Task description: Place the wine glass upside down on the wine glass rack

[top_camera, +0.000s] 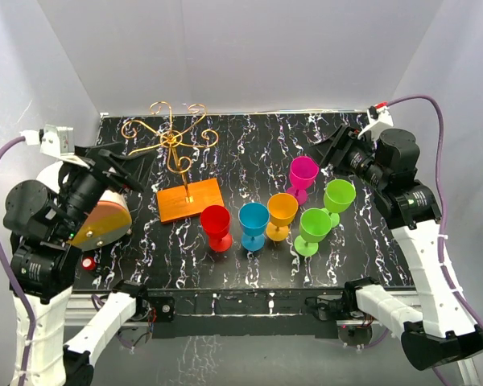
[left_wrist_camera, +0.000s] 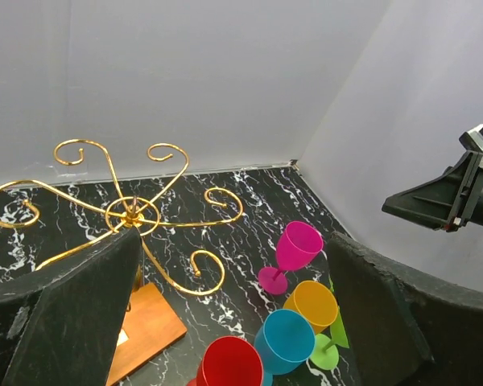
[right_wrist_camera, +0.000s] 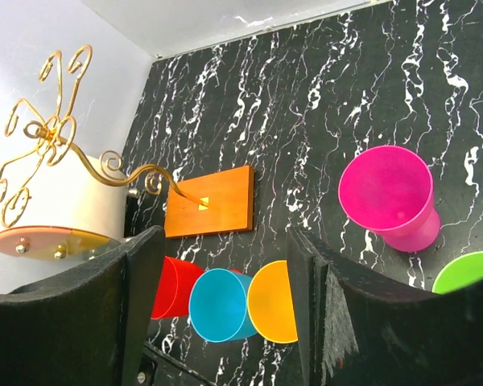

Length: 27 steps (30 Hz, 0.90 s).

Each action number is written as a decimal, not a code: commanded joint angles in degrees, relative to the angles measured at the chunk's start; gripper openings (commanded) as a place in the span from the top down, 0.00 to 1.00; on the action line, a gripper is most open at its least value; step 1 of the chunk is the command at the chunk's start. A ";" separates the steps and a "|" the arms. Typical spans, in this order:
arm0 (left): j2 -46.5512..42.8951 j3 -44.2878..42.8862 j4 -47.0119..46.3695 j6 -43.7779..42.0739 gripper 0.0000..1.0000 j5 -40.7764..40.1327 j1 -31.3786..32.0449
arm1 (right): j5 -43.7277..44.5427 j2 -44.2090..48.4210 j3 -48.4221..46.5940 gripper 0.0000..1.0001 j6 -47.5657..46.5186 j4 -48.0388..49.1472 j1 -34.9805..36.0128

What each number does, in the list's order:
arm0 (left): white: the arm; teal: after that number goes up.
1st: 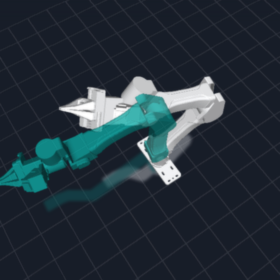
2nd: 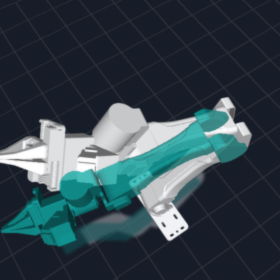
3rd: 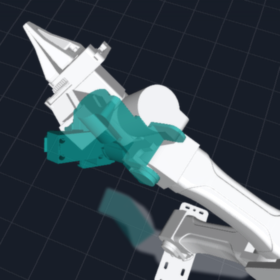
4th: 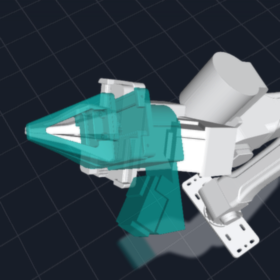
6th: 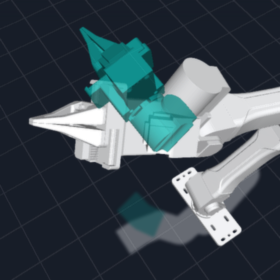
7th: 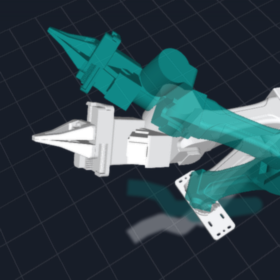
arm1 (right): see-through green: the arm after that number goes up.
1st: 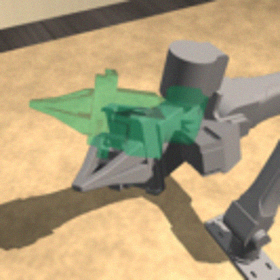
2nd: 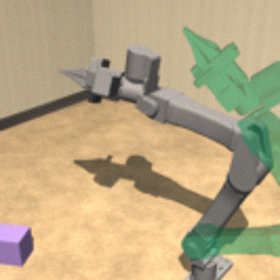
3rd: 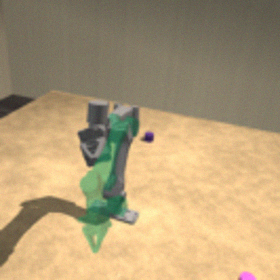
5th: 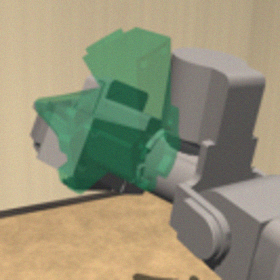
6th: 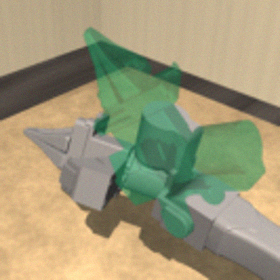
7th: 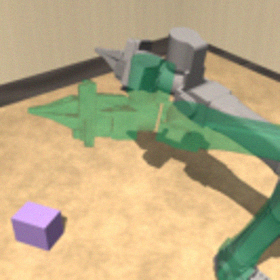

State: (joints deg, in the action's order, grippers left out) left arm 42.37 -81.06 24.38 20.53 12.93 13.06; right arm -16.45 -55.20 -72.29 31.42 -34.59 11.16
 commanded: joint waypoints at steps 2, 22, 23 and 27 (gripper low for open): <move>-3.42 2.03 -0.17 0.20 0.01 -0.36 -0.49 | 2.27 0.81 -1.34 0.40 -2.32 -0.29 0.31; -0.80 10.16 -5.20 -3.64 0.01 -1.56 -0.60 | 18.35 -12.41 0.11 0.46 -8.65 -6.88 0.42; -0.66 10.27 -5.71 -3.70 0.01 -0.55 -0.59 | 18.15 -13.98 -0.41 0.49 -8.96 -6.77 0.45; -0.18 9.84 -8.59 -3.50 0.01 4.39 -0.58 | 20.07 -23.55 -7.19 0.54 -14.53 -12.01 2.14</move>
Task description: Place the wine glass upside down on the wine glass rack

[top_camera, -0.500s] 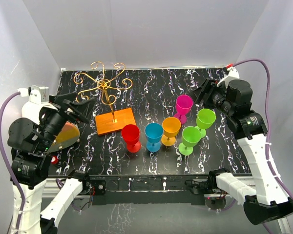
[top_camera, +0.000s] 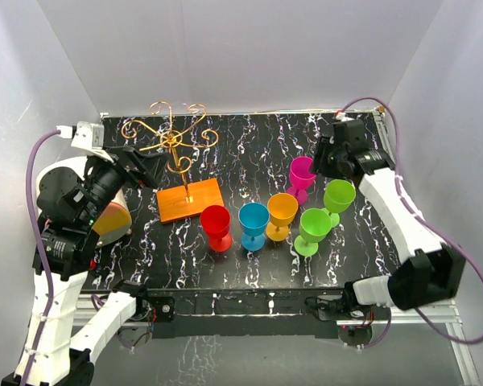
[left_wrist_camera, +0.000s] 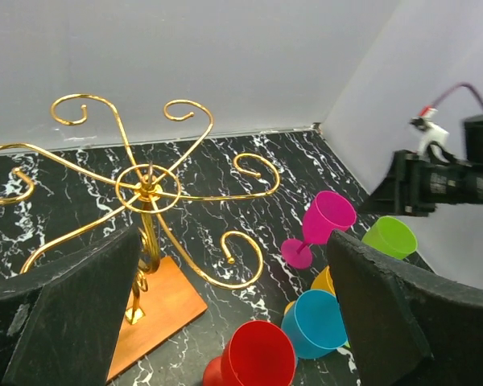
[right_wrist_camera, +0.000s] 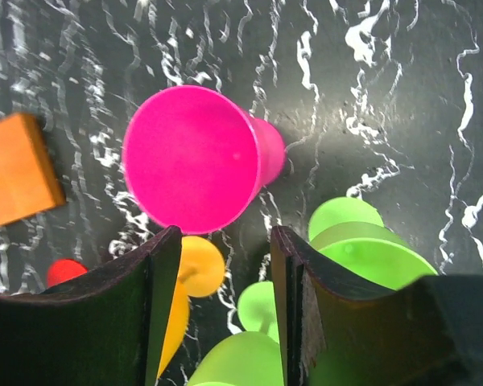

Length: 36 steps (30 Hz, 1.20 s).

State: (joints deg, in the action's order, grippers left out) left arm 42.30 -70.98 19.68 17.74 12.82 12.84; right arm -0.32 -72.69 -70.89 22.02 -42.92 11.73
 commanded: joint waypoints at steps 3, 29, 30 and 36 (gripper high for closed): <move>1.45 -3.22 -3.40 -1.00 0.01 7.41 -0.32 | 9.67 -12.15 -14.55 0.55 -4.80 -8.77 1.71; 3.73 -3.64 -7.70 2.80 0.01 25.58 -0.42 | 11.03 -16.29 -10.72 1.00 -3.61 -1.61 4.67; 4.01 -3.59 -7.91 3.18 0.01 25.54 -0.40 | 11.24 -15.97 -10.87 1.00 -3.71 -1.41 4.87; 5.16 -2.60 -11.69 9.26 0.01 27.29 -0.34 | 9.55 -11.77 -11.33 1.00 -3.53 0.78 5.37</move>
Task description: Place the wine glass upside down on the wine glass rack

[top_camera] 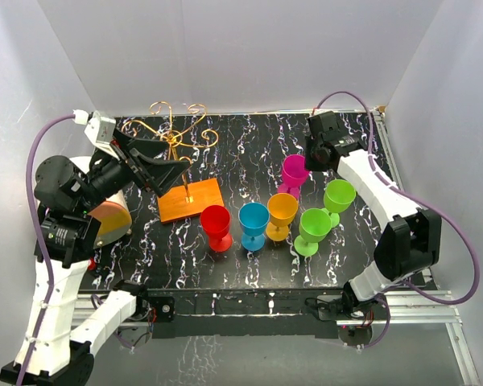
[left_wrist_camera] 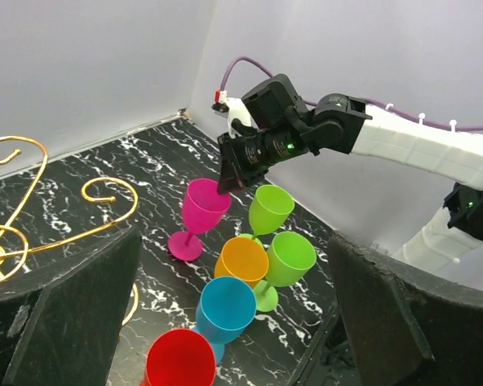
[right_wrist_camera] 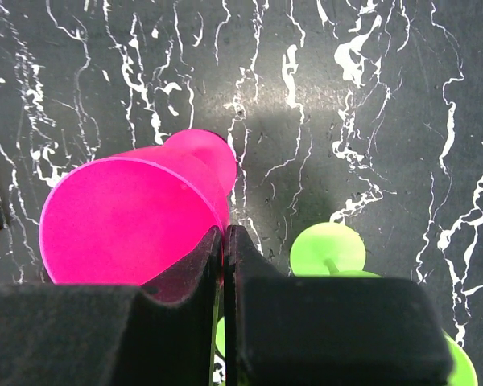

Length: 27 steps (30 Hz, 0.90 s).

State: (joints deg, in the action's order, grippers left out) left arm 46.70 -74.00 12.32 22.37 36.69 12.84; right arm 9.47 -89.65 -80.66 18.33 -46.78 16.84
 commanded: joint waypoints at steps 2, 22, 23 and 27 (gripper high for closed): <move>1.44 0.22 -5.79 6.05 0.01 5.21 -0.33 | -1.40 8.37 -0.69 1.00 0.97 6.14 0.30; 15.28 7.80 -36.02 42.64 0.01 -3.47 9.16 | -4.55 36.24 13.95 1.00 11.58 29.52 0.30; 16.33 7.33 -35.59 43.55 0.01 -4.87 10.64 | -3.17 37.09 13.89 1.00 11.70 30.41 0.31; 21.15 4.62 -34.97 46.03 0.03 -10.83 16.78 | 3.27 40.30 14.11 1.00 12.24 35.42 0.32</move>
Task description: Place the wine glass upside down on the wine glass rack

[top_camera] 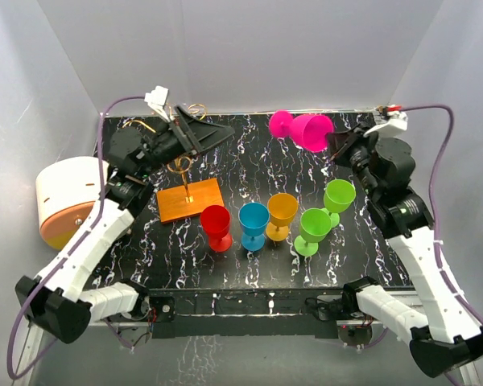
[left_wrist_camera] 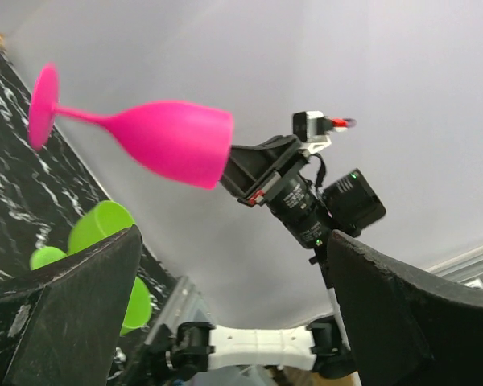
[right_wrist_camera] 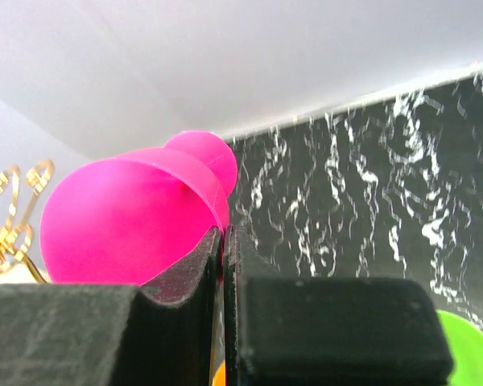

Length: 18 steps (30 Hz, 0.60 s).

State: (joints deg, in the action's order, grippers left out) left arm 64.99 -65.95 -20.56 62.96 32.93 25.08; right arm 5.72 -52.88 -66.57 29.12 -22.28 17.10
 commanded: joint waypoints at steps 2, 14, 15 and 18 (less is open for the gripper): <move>5.44 -5.13 -2.65 7.44 0.04 -8.58 6.05 | 8.64 4.81 0.11 1.00 1.78 13.53 0.04; 17.18 -10.61 -12.18 20.86 0.07 -19.52 12.30 | 4.75 9.03 3.59 1.00 7.07 25.96 0.01; 17.59 -11.41 -11.52 20.96 0.05 -20.11 12.66 | 4.95 9.39 4.00 1.00 7.28 26.27 0.01; 18.16 -13.07 -9.62 20.99 0.01 -23.60 13.96 | 3.93 9.91 4.96 1.00 7.88 27.58 0.03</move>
State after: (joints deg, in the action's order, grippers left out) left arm 83.99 -74.74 -27.81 81.95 14.66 37.41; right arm 11.20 -44.03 -62.48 35.53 -0.69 17.10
